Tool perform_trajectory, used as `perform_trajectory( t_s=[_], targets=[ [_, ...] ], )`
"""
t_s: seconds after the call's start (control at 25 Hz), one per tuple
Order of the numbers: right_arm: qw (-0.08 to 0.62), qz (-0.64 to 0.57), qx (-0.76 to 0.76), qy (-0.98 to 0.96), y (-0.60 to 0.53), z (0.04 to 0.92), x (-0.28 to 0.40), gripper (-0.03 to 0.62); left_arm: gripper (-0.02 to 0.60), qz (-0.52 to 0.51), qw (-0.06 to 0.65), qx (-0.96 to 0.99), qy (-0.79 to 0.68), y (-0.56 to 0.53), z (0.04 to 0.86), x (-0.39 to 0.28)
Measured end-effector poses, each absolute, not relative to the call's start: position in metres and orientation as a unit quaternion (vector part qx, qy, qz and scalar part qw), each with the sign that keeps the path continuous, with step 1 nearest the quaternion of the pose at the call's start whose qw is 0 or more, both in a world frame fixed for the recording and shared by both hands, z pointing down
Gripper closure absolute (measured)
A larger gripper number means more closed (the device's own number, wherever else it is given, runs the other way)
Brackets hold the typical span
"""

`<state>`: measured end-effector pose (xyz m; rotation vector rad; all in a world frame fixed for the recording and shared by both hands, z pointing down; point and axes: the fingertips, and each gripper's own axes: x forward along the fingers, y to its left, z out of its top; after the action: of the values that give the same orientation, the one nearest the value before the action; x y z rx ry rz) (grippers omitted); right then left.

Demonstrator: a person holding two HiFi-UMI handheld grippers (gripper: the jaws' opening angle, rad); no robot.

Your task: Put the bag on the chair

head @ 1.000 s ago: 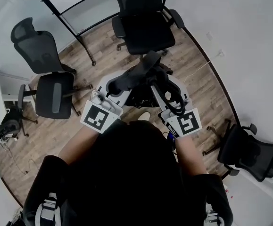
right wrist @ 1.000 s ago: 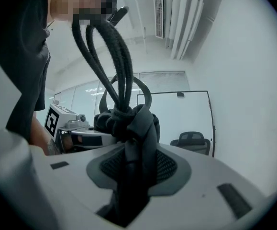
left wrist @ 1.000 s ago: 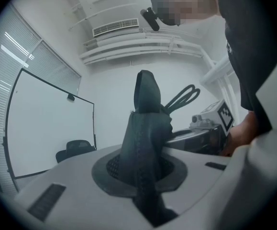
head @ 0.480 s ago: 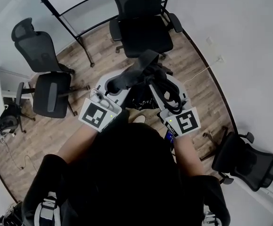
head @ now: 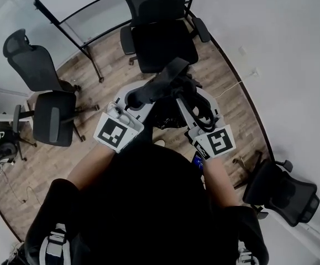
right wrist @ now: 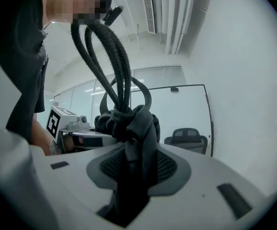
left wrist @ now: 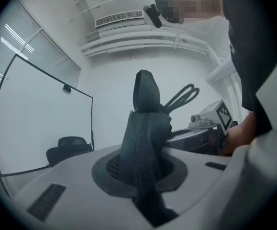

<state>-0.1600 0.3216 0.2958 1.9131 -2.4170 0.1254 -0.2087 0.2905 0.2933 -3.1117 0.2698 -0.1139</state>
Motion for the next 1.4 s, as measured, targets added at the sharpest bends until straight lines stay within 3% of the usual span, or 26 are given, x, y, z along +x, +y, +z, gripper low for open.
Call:
perform_trajectory(
  t_s=[0.48,0.92,1.4],
  targets=[
    [0.043,0.055,0.635,-0.770,0.193,0.294,-0.097,0.473,0.526,-0.031,-0.001,-0.998,0.054,0.162,0.289,-0.144],
    [0.068,0.063,0.637,-0.765,0.080,0.306,-0.080,0.473,0.526,-0.027,-0.013,-0.999,0.036,0.049,0.301,-0.126],
    [0.078,0.066,0.583,-0.806,0.003,0.330,-0.012,0.473,0.526,-0.043,-0.015,-0.994,0.096,-0.022,0.324,-0.060]
  ],
)
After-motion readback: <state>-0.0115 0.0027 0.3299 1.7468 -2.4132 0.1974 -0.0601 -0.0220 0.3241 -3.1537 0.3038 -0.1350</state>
